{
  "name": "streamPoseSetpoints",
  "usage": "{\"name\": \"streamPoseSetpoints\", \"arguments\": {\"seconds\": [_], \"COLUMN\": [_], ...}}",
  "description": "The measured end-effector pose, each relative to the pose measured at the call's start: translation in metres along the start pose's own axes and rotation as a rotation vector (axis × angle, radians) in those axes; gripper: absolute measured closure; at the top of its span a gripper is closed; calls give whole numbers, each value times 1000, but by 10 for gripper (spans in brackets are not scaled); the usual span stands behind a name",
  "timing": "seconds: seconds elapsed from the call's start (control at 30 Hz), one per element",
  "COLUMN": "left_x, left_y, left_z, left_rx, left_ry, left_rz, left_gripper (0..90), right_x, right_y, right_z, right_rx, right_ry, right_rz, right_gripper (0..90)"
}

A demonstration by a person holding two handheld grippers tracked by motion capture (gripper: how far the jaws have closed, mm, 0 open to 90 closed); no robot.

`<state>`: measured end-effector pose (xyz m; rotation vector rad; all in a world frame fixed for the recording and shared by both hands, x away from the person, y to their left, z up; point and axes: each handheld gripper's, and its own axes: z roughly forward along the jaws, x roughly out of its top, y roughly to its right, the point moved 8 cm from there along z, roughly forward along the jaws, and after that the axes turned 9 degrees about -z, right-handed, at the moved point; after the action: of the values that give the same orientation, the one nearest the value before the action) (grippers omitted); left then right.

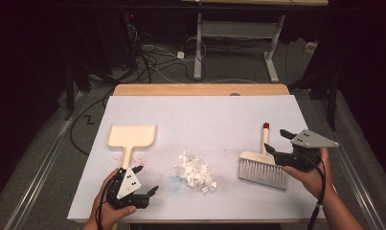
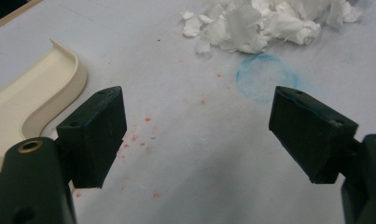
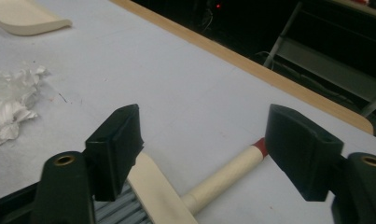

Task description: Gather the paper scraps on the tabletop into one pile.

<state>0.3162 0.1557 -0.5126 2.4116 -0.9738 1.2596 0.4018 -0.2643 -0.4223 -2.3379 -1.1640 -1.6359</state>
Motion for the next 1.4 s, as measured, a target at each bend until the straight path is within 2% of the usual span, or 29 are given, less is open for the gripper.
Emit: {"name": "streamPoseSetpoints", "arguments": {"seconds": [0.07,0.23,0.3,0.33,0.4,0.43,0.6,0.63,0.7,0.77,0.8,0.87,1.1,1.23,1.4], "left_x": [0,0,0,0,-1,-1,-2,-3,-3,-3,-3,-3,-4,-4,-4], "left_y": [-1,-1,-2,-2,-3,-3,-4,-4,-3,-1,-1,0,0,-2,-1], "left_z": [0,0,0,-1,-1,-1,-2,-2,-2,-3,-4,-5,-9,-8,-7], "left_rx": [8,28,35,36,44,46,53,54,56,58,59,59,64,68,69], "left_ry": [-2,-13,-12,-11,-14,-14,-10,-11,-15,-12,-10,-5,8,5,0], "left_rz": [3,3,-2,-4,-7,-10,-18,-19,-13,-2,3,7,12,11,12], "left_gripper": [183,170,170,170,169,169,169,169,169,169,168,168,167,166,166], "right_x": [-3,-10,-15,-17,-24,-28,-43,-44,-44,-43,-43,-42,-43,-41,-41], "right_y": [1,-5,-6,-8,-10,-12,-23,-25,-26,-29,-30,-32,-36,-35,-37], "right_z": [-6,-19,-25,-27,-32,-33,-36,-36,-36,-33,-32,-31,-31,-31,-31], "right_rx": [-32,-14,-36,-28,-61,-63,-98,-79,-95,-79,-95,-91,-98,-89,-86], "right_ry": [18,56,71,80,72,72,59,61,55,52,48,43,35,41,43], "right_rz": [26,37,55,67,58,65,40,40,32,16,2,-15,-15,5,-9], "right_gripper": [228,192,192,190,184,182,174,169,172,169,171,168,168,169,169]}}
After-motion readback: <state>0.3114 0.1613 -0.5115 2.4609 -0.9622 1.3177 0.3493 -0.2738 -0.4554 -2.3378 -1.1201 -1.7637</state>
